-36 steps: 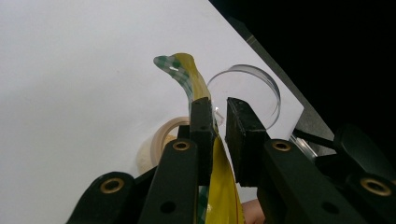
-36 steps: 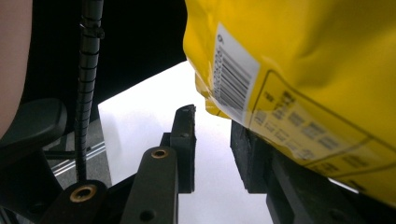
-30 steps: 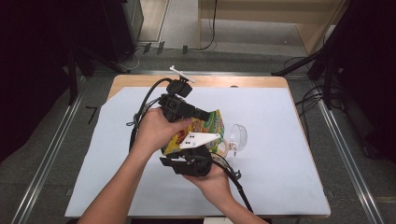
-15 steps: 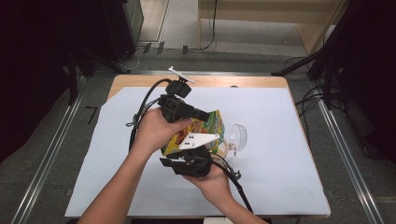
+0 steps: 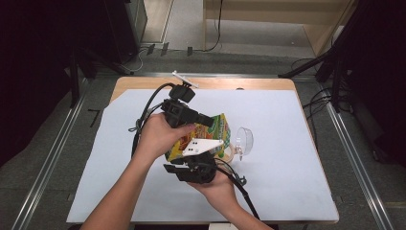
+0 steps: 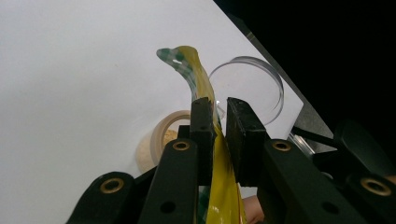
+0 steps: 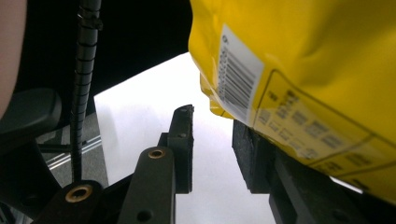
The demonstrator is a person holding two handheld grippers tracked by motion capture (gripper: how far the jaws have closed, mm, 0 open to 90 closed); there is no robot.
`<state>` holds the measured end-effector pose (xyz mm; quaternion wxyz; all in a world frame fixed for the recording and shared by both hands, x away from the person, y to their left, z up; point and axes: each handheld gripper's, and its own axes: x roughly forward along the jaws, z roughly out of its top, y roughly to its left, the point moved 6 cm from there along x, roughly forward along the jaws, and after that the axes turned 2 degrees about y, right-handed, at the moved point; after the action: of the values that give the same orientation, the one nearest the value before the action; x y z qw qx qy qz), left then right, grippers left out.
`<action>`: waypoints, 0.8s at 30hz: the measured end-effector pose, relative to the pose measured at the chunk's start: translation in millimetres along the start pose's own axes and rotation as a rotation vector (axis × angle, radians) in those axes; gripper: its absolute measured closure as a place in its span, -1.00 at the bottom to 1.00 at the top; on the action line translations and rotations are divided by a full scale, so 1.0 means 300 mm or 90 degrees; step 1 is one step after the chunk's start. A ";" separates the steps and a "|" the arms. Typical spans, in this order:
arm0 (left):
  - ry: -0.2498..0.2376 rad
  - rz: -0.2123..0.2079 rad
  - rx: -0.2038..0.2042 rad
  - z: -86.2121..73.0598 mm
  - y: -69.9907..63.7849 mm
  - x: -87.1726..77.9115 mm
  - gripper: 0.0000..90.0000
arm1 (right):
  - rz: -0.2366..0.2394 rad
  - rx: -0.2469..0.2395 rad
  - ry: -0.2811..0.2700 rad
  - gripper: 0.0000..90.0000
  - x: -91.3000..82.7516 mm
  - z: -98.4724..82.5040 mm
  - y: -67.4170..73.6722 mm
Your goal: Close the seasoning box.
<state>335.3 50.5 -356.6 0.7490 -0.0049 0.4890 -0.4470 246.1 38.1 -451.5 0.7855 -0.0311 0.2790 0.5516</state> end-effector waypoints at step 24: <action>-0.004 -0.024 0.001 -0.063 0.015 -0.015 0.80 | 0.019 -0.025 0.012 0.37 0.030 -0.051 0.016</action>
<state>323.8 64.4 -365.3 0.7422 -0.0148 0.4858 -0.4614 237.6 42.2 -467.3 0.7735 -0.0477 0.2762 0.5684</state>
